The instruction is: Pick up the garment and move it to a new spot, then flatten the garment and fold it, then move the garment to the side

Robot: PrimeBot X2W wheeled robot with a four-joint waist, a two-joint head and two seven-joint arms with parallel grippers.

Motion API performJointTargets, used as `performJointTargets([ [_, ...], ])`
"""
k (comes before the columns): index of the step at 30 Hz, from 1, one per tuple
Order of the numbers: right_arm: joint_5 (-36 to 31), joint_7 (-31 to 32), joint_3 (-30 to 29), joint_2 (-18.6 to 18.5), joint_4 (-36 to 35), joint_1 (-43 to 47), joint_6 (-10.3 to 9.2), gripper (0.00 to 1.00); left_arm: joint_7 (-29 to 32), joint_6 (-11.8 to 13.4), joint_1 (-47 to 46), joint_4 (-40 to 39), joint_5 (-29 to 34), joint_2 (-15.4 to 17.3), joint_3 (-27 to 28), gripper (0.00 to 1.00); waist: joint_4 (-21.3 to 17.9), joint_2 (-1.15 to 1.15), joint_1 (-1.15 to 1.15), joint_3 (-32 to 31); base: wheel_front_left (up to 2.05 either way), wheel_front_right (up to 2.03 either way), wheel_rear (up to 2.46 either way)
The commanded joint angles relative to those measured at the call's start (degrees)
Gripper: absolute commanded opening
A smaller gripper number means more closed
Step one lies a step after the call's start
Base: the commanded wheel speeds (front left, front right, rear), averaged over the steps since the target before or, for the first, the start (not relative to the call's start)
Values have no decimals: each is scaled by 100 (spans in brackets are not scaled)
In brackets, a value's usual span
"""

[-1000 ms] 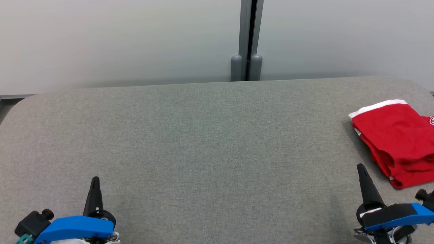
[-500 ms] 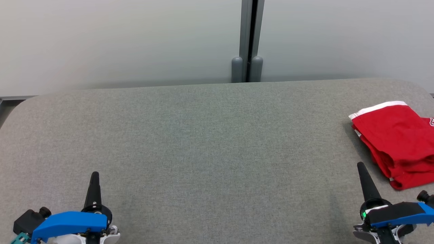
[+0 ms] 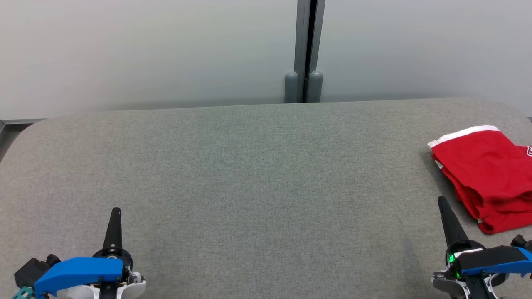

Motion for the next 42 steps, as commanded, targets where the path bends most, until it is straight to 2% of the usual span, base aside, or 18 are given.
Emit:
performJointTargets([
  [1,165,29,-20,5,-23,-111,3,0,37,-34,-136,-68,-136,13,31,0,1,0,-1,-4,0,0,0],
  [42,2062,282,-34,22,95,-207,4,0,511,-52,-252,-209,-1784,-97,231,0,41,0,-1,-119,0,0,0],
])
